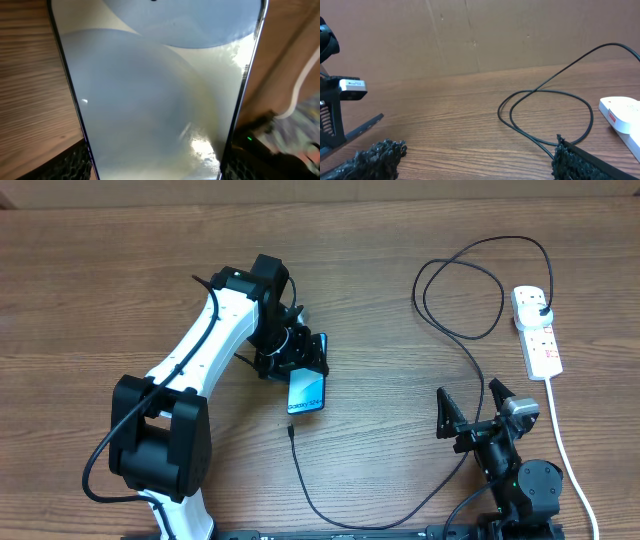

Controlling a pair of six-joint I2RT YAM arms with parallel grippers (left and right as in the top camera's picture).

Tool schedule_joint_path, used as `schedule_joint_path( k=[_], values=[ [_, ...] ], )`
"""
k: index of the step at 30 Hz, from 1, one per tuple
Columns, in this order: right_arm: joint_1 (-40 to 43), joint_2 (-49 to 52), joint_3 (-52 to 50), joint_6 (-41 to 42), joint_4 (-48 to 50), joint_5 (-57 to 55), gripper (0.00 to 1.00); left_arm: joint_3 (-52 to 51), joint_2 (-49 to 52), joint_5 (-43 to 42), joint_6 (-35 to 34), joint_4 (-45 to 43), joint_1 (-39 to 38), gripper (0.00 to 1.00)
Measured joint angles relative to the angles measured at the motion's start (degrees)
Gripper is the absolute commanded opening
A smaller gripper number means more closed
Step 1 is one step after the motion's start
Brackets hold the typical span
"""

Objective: Plug charger to phone and switch on socket
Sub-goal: 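Lift the phone and tilt it upright with the left gripper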

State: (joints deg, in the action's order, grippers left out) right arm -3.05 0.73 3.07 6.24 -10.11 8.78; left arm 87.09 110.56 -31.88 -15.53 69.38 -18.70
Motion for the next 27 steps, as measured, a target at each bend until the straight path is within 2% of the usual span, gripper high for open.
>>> schedule_joint_path(
  k=[10, 18, 27],
  values=[
    [0.0, 0.0, 0.0, 0.02, -0.02, -0.02, 1.0, 0.0, 0.0, -19.06, 8.24, 0.15, 3.87, 0.56],
    [0.02, 0.0, 0.0, 0.0, 0.0, 0.0, 1.0, 0.0, 0.0, -25.88, 14.67, 3.91, 6.36, 0.57],
    [0.0, 0.0, 0.0, 0.02, -0.02, -0.02, 1.0, 0.0, 0.0, -30.1, 17.64, 3.93, 6.43, 0.59]
  ],
)
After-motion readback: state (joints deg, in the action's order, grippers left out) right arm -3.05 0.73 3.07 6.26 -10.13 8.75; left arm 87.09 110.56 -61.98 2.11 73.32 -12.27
